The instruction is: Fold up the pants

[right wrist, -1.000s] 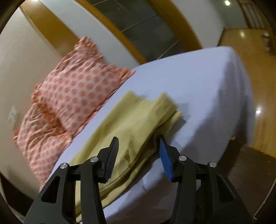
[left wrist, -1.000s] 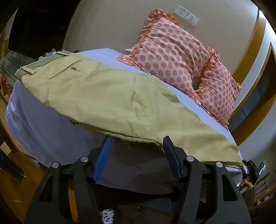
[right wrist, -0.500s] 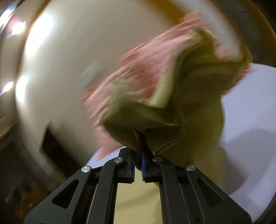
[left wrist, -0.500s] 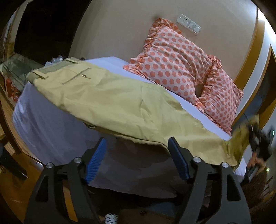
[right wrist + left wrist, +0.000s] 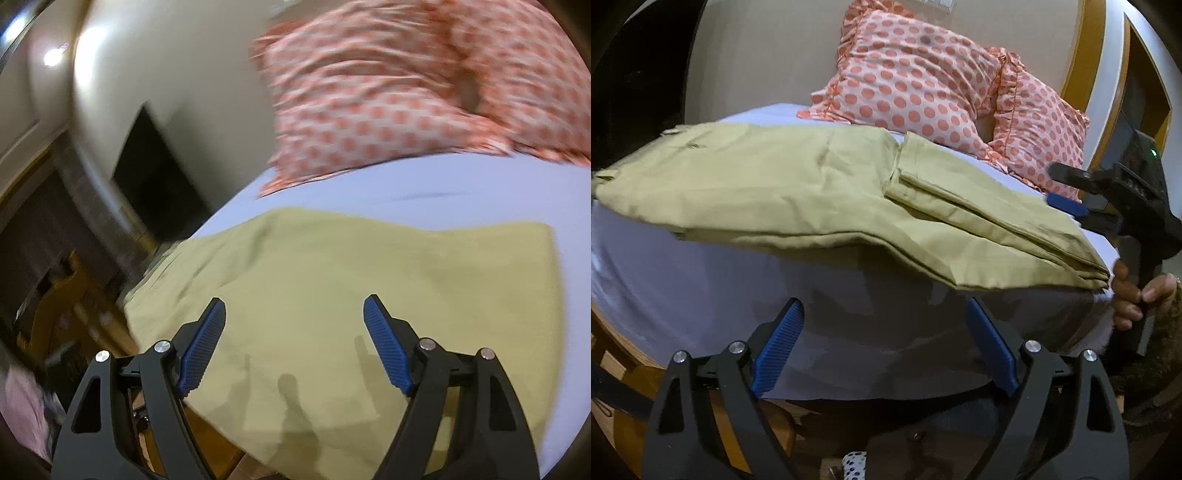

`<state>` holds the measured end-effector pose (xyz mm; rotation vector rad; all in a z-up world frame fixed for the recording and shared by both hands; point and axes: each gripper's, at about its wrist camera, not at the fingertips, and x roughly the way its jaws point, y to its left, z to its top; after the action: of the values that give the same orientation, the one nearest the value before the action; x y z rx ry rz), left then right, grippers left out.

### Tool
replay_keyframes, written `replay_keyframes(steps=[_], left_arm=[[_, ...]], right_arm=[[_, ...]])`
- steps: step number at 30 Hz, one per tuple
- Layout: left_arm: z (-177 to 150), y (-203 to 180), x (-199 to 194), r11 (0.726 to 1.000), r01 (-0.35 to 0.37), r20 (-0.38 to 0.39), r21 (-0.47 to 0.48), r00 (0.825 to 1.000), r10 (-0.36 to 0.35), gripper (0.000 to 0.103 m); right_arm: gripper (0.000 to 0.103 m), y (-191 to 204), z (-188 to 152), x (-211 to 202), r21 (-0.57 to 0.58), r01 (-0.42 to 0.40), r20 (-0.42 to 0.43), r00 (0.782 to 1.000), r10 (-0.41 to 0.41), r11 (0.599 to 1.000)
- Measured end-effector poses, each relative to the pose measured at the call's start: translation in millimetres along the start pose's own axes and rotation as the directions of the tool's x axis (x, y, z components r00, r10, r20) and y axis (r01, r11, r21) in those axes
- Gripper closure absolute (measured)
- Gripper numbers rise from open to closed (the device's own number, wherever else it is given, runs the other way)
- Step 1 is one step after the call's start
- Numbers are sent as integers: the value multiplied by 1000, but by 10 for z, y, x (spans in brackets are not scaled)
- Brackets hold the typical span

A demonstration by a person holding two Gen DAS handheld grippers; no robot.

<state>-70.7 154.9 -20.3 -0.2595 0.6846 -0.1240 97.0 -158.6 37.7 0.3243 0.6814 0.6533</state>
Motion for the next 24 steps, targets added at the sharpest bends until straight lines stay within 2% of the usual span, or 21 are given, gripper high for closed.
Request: replay_keyframes(steps=[3, 6, 10, 15, 19, 21, 22, 24], left_arm=[[68, 86, 72, 997, 33, 16, -65, 999, -32, 14], [122, 163, 53, 989, 69, 37, -129, 997, -65, 12], [198, 318, -98, 978, 77, 127, -194, 990, -53, 12], [239, 557, -106, 937, 168, 164, -306, 979, -122, 7], [342, 702, -191, 910, 200, 222, -364, 967, -124, 9], [436, 783, -194, 909, 167, 229, -383, 970, -82, 9], [504, 858, -170, 907, 129, 220, -401, 975, -41, 9], [601, 1009, -105, 892, 94, 207, -442, 978, -1, 11]], right_arm=[[23, -237, 0, -50, 58, 39, -8, 999, -38, 998], [22, -294, -116, -10, 80, 37, -23, 999, -35, 996], [21, -223, -154, 70, 79, 25, -36, 999, -23, 997], [21, -234, -172, 115, 86, 19, -38, 999, -15, 996], [20, -246, -199, 103, 83, 17, -49, 999, -13, 996], [20, -252, -203, 109, 84, 16, -48, 999, -12, 996], [20, -248, -201, 101, 84, 16, -50, 999, -11, 996], [20, -258, -203, 105, 84, 15, -47, 999, -11, 996]])
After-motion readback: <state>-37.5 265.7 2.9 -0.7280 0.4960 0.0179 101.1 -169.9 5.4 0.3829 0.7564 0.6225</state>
